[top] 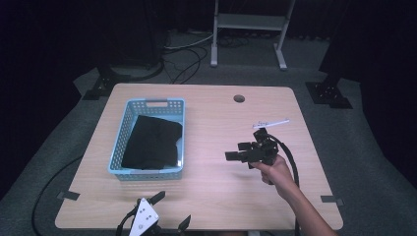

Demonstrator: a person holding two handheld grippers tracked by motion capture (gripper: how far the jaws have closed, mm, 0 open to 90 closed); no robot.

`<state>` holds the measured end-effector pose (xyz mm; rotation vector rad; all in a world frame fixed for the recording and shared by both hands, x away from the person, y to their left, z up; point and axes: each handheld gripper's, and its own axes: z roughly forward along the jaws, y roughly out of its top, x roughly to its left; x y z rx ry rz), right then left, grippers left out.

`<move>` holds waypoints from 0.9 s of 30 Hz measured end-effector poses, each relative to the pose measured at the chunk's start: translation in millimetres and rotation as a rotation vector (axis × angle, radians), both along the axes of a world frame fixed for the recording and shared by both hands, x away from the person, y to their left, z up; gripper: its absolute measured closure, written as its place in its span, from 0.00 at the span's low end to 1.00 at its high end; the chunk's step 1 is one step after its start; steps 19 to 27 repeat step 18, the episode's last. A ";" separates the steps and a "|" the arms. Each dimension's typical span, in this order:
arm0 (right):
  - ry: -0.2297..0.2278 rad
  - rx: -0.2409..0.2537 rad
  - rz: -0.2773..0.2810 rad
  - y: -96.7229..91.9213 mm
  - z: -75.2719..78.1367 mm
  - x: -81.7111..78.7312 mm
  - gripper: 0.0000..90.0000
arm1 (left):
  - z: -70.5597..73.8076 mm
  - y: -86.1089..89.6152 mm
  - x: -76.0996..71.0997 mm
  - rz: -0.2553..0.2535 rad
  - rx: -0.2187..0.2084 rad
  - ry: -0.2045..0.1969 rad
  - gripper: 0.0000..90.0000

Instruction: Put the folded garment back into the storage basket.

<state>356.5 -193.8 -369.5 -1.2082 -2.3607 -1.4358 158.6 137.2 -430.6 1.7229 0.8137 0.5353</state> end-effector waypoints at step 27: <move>-0.006 0.019 -0.039 -20.8 -11.2 -13.4 0.12 | 0.1 -0.6 -0.2 -0.002 -0.002 0.001 0.00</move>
